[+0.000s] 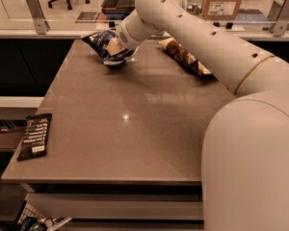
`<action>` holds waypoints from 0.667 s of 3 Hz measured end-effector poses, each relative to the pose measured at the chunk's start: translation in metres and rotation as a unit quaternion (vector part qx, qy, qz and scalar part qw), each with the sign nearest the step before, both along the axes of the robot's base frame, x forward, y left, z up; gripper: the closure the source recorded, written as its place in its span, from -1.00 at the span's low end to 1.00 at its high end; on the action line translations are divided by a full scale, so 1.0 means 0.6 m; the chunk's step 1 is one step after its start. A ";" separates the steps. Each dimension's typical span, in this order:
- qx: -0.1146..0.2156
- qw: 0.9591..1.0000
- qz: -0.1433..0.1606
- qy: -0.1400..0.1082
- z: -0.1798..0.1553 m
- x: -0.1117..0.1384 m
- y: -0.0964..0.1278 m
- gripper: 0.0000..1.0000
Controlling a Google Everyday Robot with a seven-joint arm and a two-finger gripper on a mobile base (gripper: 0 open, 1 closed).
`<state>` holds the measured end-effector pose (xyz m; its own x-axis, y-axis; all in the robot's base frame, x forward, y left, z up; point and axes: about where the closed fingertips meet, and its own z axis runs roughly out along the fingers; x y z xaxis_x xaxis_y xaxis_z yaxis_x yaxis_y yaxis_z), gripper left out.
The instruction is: Move blue chip bag near rxbar chocolate
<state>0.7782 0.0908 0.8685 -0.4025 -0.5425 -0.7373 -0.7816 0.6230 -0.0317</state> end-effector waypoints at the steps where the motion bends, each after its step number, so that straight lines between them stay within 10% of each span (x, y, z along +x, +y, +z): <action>1: 0.009 1.000 0.012 -0.009 0.051 -0.033 -0.009 1.00; 2: 0.015 0.999 0.029 -0.015 0.097 -0.078 -0.012 1.00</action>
Offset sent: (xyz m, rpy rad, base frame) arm -0.0791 -0.0151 0.0968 0.0455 -0.0504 0.0918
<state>0.7317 0.0834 0.9269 -0.3488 -0.5422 -0.7644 -0.8155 0.5776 -0.0376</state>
